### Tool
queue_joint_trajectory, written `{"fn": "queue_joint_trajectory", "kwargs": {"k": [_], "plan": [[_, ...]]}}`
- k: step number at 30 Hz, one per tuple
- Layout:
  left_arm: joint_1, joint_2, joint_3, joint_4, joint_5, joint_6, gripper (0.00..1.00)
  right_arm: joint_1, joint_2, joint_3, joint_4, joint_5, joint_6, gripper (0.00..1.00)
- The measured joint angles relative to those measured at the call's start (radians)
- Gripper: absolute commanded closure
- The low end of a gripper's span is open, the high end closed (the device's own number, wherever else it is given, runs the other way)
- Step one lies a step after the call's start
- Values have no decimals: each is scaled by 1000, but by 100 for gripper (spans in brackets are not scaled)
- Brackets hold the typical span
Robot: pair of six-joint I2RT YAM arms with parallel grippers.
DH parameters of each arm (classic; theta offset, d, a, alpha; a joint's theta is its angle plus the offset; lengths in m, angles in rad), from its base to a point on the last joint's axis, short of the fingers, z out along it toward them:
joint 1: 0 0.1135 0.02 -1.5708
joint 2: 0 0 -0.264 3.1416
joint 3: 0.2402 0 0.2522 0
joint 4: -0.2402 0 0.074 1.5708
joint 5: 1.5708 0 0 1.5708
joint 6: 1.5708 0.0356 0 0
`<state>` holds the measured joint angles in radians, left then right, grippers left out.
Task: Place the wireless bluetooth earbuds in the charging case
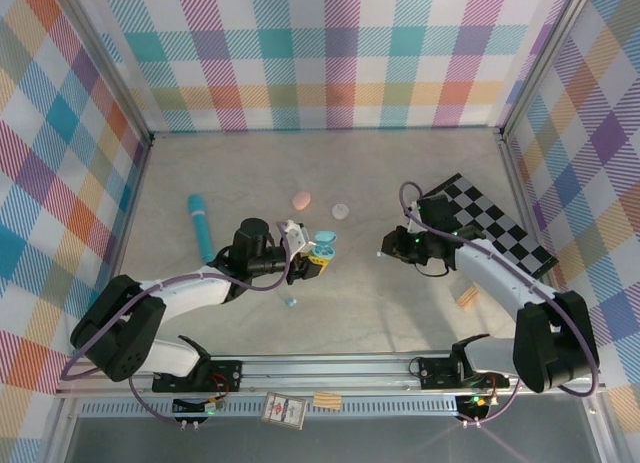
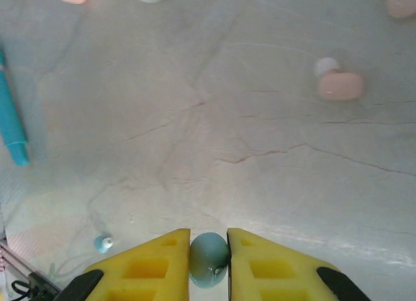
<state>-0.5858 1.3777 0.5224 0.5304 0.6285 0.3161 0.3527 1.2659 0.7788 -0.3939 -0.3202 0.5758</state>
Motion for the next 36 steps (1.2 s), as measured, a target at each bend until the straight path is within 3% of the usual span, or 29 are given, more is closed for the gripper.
{"fn": "queue_joint_trajectory", "kwargs": {"k": [12,21,36], "plan": [[-21,74,13,63,-119,18,68,172,-24,130,-39,40,47,80],[-23,79,17,79,-134,19,68,284,75,206,-14,51,73,81],[-27,82,17,79,-134,23,68,336,199,291,41,50,94,80]]}}
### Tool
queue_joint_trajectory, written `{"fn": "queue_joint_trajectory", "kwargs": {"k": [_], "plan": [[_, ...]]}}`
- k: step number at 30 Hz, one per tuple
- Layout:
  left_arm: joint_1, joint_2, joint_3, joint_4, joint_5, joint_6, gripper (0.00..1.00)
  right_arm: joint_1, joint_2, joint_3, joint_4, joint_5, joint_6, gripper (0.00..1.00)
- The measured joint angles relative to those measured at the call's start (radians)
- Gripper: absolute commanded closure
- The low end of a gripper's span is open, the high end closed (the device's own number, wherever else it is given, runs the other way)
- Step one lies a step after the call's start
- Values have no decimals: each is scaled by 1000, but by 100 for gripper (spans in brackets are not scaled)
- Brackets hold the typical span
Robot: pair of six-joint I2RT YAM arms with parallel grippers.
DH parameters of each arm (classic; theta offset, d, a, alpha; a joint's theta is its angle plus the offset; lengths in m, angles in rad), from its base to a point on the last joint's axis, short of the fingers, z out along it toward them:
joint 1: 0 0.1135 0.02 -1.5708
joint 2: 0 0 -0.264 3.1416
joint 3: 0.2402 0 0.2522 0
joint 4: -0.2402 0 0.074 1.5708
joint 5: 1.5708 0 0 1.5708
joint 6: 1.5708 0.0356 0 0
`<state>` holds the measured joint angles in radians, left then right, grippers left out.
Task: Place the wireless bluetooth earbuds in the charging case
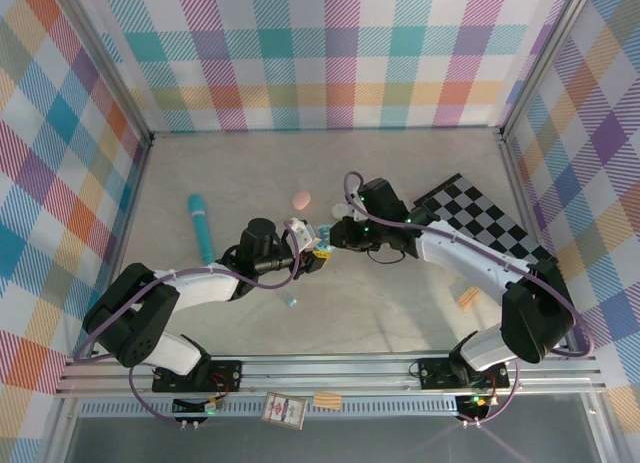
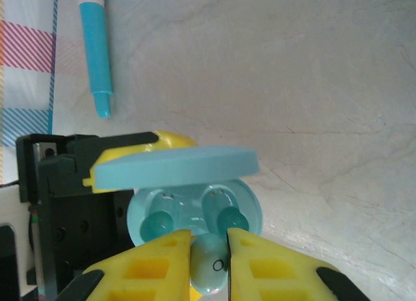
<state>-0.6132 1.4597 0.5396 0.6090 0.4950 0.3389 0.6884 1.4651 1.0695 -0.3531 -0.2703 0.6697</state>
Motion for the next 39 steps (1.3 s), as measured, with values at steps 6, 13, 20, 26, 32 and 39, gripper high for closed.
{"fn": "queue_joint_trajectory", "kwargs": {"k": [6,13,20,26,32,39], "plan": [[-1,5,0,4,0,0,68,3,31,26,20,0,0,80],[-1,5,0,5,0,0,68,9,48,36,23,-2,0,80],[-1,11,0,12,0,0,68,15,61,38,43,-7,3,80],[-1,11,0,23,0,0,68,24,62,40,54,-12,6,76],[-1,11,0,34,-1,-1,68,27,62,40,53,-19,11,70],[-1,11,0,56,-3,-5,68,29,46,40,53,-19,23,66]]}}
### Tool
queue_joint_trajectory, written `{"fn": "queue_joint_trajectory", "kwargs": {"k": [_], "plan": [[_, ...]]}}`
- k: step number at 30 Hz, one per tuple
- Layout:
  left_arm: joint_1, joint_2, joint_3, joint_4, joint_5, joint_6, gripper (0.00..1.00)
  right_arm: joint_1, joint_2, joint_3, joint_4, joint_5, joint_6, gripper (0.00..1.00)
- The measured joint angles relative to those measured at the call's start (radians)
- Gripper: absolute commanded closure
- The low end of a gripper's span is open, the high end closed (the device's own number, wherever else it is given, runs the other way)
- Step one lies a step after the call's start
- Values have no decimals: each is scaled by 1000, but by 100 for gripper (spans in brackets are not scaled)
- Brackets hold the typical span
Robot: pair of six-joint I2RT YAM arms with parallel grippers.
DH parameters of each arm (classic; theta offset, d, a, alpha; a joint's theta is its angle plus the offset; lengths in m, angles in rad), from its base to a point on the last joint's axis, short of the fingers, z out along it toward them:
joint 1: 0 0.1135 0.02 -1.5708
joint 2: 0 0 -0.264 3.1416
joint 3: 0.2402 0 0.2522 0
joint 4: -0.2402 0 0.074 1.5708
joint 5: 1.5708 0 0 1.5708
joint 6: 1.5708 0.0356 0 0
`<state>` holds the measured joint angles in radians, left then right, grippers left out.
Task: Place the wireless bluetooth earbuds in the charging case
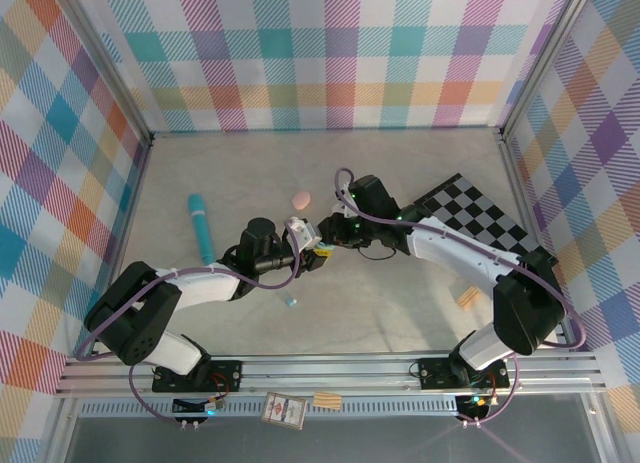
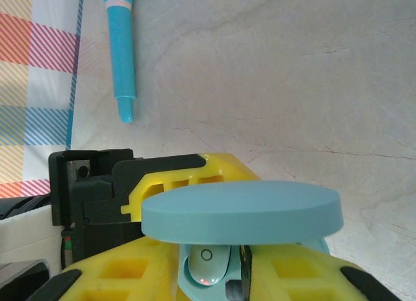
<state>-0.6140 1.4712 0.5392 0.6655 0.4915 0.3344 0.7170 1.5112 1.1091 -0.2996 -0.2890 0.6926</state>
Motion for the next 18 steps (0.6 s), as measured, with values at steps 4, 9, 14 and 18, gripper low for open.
{"fn": "queue_joint_trajectory", "kwargs": {"k": [4,9,14,18], "plan": [[0,0,-8,38,-4,-5,68,1,-37,-6,0,2,4,55],[6,0,-37,85,-7,-21,68,3,-161,-77,2,25,-9,45],[46,-1,-67,125,-4,-53,68,3,-323,-190,41,42,-48,41],[115,-1,-80,158,14,-89,68,18,-392,-266,75,44,-129,40]]}}
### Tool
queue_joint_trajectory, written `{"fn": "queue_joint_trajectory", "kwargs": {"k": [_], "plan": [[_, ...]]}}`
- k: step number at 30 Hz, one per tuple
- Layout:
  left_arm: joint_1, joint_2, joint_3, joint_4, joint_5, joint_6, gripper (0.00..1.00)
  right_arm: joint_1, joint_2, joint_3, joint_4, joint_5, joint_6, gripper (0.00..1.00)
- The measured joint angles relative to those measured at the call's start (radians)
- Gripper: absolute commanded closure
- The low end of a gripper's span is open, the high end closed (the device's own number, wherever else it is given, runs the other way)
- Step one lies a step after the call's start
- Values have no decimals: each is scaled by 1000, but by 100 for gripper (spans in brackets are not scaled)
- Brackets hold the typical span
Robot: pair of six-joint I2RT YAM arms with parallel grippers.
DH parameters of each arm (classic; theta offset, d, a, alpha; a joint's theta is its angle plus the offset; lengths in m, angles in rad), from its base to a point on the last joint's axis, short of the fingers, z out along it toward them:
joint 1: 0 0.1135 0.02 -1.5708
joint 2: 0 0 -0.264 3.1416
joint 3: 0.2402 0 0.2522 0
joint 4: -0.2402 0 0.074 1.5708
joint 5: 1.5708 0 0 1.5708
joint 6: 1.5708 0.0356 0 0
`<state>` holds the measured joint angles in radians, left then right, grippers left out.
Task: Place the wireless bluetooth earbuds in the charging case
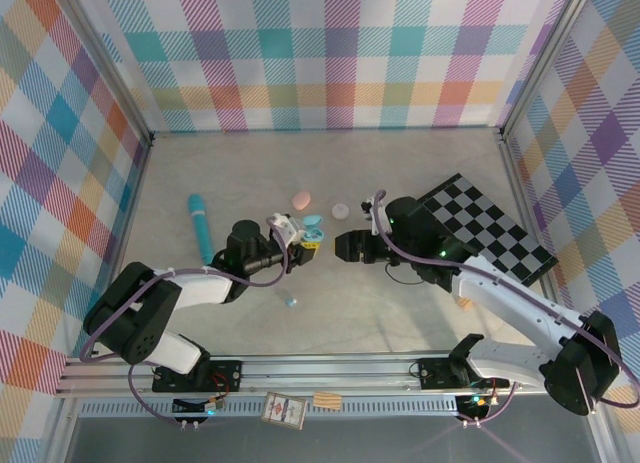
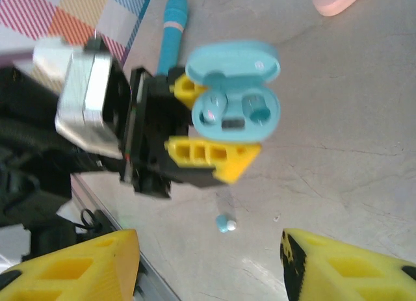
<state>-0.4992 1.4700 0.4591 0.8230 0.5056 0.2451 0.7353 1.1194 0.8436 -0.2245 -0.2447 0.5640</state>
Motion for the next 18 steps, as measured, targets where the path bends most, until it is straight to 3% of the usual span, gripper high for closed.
{"fn": "queue_joint_trajectory", "kwargs": {"k": [8,18], "plan": [[146,0,-3,83,45,-84,68,140,61,-27,14,20,-279,41],[316,21,31,142,94,-180,69,361,412,151,-21,160,-593,42]]}}
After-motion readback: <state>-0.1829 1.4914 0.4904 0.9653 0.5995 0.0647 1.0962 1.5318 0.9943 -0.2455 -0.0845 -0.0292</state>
